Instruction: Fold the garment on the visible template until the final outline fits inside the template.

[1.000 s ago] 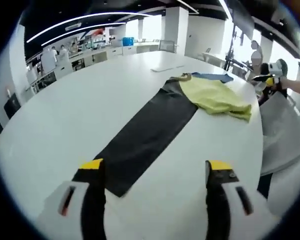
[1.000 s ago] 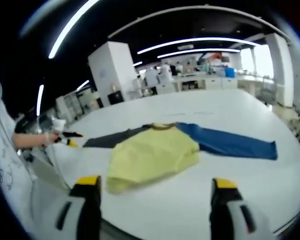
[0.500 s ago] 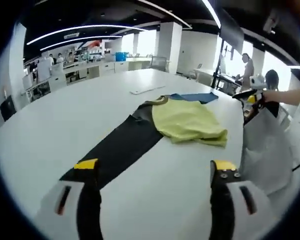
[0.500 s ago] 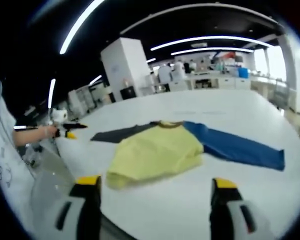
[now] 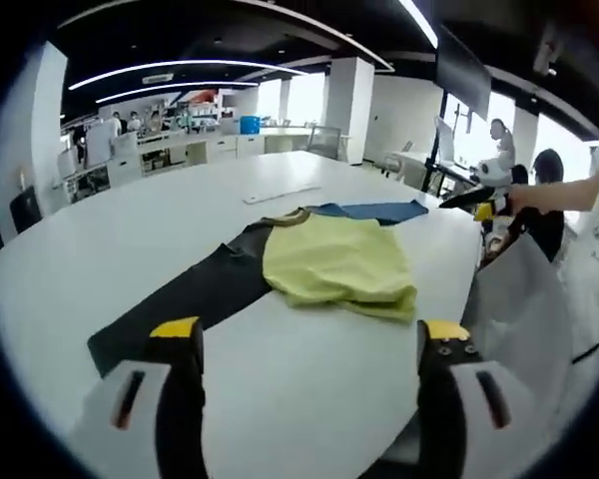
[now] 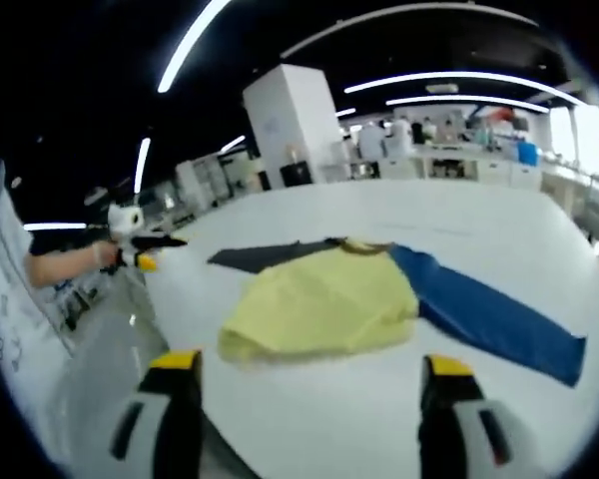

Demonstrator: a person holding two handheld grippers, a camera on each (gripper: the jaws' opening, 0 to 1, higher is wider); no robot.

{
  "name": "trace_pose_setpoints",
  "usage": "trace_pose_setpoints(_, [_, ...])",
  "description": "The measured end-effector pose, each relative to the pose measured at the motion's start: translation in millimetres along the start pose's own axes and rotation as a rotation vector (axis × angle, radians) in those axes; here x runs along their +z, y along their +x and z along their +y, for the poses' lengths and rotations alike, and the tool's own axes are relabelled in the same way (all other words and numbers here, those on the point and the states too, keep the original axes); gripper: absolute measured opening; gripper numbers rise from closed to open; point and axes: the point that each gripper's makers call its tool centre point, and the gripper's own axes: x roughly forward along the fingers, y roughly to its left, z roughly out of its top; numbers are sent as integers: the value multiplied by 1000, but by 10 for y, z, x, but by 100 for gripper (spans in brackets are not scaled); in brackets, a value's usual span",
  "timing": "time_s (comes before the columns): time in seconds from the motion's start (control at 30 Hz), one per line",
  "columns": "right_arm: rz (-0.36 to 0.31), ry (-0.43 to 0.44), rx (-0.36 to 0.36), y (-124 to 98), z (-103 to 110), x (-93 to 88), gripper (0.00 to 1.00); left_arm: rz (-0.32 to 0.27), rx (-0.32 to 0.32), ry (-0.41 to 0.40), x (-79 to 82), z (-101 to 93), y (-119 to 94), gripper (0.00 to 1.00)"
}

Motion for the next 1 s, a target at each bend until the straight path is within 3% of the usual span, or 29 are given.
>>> trace_pose_setpoints(0.17, [-16,-20,32,66,-87,50,90,-25,36,-19,21,-198,44,84])
trace_pose_setpoints(0.2, [-16,-19,41,85,-94,60,90,-27,41,-24,18,-118,30,84])
trace_pose_setpoints(0.53, [17,-93,131,276,1,158,90,-58,90,-44,90,-237,46,83])
trace_pose_setpoints(0.67, [79,-215,178,448,75,136,89,-51,102,-50,69,-220,54,82])
trace_pose_setpoints(1.0, [256,-592,339,1018,621,-52,84,-45,121,-72,-17,-316,56,81])
